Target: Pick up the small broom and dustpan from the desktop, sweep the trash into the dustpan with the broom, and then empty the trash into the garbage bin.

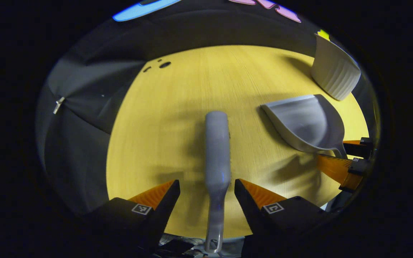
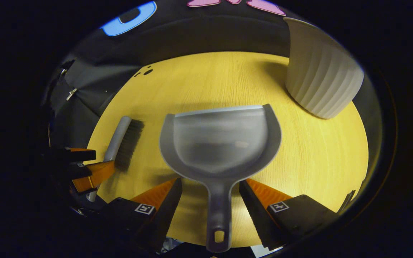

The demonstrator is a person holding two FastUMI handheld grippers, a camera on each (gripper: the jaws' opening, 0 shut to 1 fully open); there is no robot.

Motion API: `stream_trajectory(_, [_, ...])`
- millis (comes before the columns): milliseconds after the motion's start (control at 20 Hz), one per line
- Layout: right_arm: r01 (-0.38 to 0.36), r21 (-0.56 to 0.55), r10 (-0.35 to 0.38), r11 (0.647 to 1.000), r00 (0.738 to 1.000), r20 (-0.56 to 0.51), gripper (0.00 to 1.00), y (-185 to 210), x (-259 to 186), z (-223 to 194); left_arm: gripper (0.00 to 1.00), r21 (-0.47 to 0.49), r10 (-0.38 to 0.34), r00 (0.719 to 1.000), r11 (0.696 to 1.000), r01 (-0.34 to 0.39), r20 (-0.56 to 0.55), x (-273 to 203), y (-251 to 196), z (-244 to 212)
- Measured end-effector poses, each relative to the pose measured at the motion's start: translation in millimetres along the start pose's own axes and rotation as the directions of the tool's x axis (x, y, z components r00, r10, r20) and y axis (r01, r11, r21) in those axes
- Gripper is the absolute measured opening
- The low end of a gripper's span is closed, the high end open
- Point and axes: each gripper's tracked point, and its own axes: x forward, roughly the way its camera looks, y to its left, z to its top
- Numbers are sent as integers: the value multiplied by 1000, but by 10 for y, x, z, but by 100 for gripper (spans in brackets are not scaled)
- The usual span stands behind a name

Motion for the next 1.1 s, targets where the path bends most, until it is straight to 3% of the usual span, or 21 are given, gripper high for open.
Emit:
stream_trajectory(150, [1,-49,2,999,997,78,100,-31,-285,145,98,-57,24,995,998,-19,93,-292,9,64])
stream_trajectory(300, [6,-70,7,998,981,192,99,34,-597,405,98,-102,64,972,994,-42,228,-611,79,241])
stream_trajectory(550, [58,-84,-21,995,919,393,99,62,-1267,696,98,-127,86,874,991,-28,478,-1302,178,474])
stream_trajectory(750, [106,-21,-79,994,839,538,99,6,-1908,838,98,-121,66,793,993,10,606,-1810,186,455])
stream_trajectory(950, [204,-34,-130,978,738,663,99,-9,-2501,846,98,-134,74,706,990,31,704,-2264,227,271])
stream_trajectory(1100, [255,-32,-153,966,670,727,100,60,-2862,693,97,-204,145,641,979,18,754,-2477,342,61])
